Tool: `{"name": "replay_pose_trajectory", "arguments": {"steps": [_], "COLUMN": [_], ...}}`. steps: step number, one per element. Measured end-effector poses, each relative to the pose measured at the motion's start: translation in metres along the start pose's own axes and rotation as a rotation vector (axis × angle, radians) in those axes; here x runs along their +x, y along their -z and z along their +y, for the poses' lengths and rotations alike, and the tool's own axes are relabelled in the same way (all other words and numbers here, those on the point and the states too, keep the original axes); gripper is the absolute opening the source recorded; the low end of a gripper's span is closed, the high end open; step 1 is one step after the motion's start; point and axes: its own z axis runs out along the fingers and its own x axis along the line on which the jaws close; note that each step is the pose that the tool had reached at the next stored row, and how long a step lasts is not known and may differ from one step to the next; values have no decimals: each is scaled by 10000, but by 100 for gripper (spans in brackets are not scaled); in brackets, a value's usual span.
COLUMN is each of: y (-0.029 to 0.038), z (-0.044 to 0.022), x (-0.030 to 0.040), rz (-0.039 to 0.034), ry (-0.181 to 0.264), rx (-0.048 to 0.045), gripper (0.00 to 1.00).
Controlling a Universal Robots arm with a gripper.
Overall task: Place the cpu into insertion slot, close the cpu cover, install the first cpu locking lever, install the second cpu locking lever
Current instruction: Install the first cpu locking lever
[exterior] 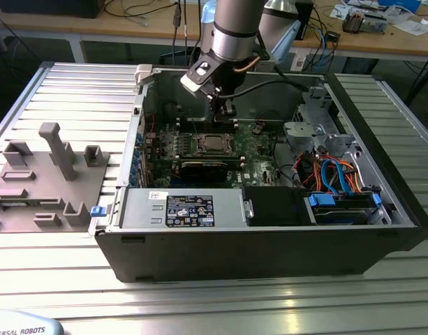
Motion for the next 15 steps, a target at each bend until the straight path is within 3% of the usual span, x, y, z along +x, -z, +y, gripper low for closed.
{"name": "replay_pose_trajectory", "arguments": {"steps": [5, 15], "y": [0, 0], "z": [0, 0], "x": [0, 0], "rz": [-48, -109], "ry": [734, 1690], "rx": [32, 75], "gripper": [11, 11]}}
